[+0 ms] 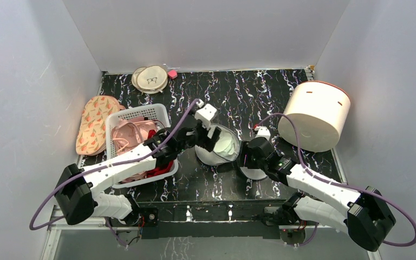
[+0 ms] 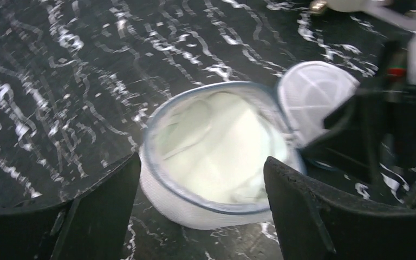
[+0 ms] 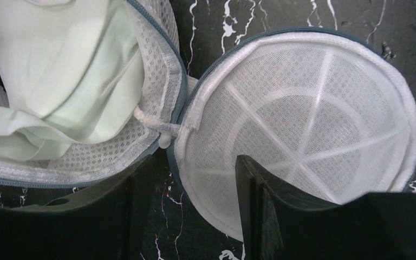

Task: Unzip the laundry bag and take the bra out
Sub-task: Pick up the bra from the laundry bag.

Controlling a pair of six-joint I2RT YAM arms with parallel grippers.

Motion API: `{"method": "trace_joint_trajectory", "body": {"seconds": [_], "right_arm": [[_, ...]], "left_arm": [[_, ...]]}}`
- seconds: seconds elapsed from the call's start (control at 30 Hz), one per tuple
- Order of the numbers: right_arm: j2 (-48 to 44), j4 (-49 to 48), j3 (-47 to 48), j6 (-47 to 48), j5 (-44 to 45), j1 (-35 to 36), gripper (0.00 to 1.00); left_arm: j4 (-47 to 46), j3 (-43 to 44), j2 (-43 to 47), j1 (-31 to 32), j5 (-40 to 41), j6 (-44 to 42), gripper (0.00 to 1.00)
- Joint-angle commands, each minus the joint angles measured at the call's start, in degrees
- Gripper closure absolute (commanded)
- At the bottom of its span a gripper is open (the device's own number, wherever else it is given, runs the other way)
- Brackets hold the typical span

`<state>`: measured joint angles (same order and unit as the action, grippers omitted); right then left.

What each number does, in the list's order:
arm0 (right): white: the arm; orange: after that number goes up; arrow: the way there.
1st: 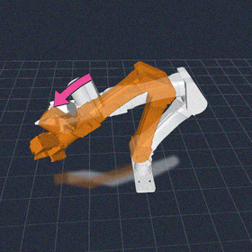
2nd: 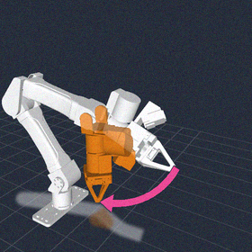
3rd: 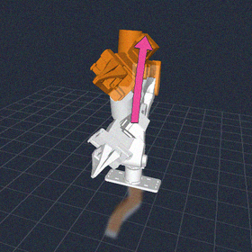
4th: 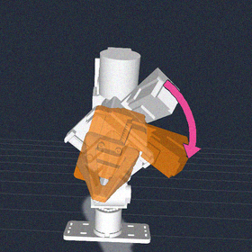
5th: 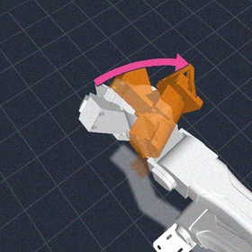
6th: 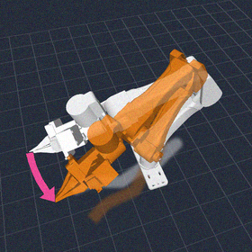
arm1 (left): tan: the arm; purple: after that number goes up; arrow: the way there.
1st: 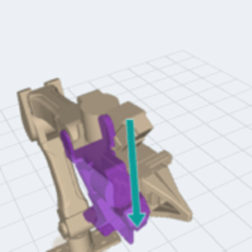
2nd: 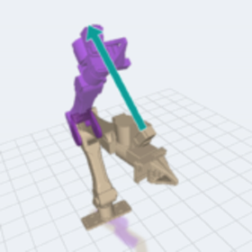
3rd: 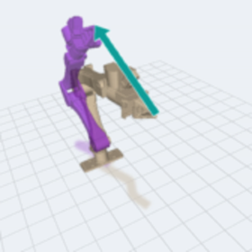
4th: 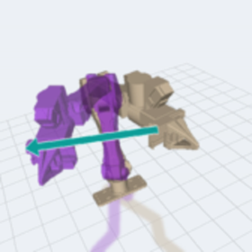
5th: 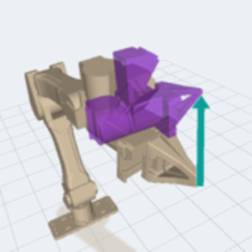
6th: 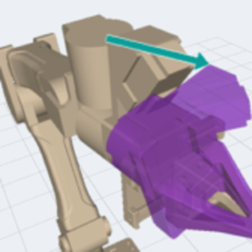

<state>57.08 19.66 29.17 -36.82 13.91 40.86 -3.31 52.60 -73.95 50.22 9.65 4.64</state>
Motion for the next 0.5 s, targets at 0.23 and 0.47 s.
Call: {"method": "trace_joint_trajectory", "body": {"seconds": [0.23,0.47], "right_arm": [[-2.4,-10.9,-5.8,-1.3,-4.3,-0.2,0.50],[-4.8,-8.1,-4.6,-0.2,-4.9,-0.1,0.50]], "left_arm": [[14.1,11.4,-11.3,7.1,-6.9,-4.9,0.32],[20.5,16.8,-18.9,7.5,-7.2,-5.3,0.39]]}}
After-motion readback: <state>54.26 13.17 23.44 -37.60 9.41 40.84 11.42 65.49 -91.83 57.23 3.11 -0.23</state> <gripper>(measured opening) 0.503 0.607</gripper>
